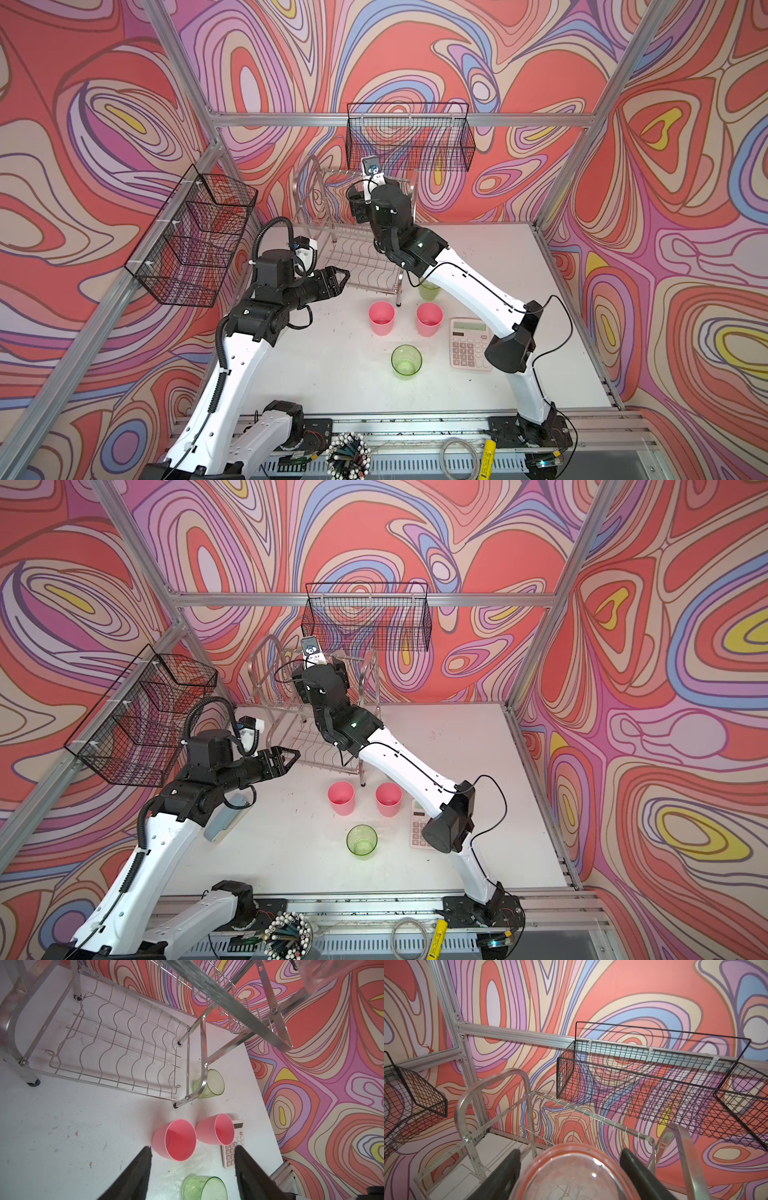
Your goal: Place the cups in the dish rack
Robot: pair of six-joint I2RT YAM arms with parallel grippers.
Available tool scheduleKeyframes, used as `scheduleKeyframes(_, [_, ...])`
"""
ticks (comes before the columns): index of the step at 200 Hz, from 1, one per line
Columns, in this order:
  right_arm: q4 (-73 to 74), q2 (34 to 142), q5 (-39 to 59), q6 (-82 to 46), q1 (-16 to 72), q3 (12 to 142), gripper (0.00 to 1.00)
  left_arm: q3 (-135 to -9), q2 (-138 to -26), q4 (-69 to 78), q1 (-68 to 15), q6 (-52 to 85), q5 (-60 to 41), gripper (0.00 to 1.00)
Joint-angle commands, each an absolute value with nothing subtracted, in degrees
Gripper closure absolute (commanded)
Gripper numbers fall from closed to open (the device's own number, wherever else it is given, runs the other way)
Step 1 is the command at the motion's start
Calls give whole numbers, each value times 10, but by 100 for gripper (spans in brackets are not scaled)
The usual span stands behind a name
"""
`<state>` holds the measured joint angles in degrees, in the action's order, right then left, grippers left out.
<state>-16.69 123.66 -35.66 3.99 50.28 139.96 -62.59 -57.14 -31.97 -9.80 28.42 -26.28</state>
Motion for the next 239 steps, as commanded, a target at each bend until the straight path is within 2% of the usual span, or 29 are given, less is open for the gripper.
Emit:
scheduleKeyframes(1, [-174,1264,-333,37,484,1444,49,-644,-580,-330,-99,265,-264,34])
scheduleKeyframes(88, [-160,1320,-288,36,445,1482,49,-641,-604,-310,-99,263,-279,35])
scheduleKeyframes(239, [-130,1372,-299,46,437,1483,48,-624,-600,-289,-99,271,-288,35])
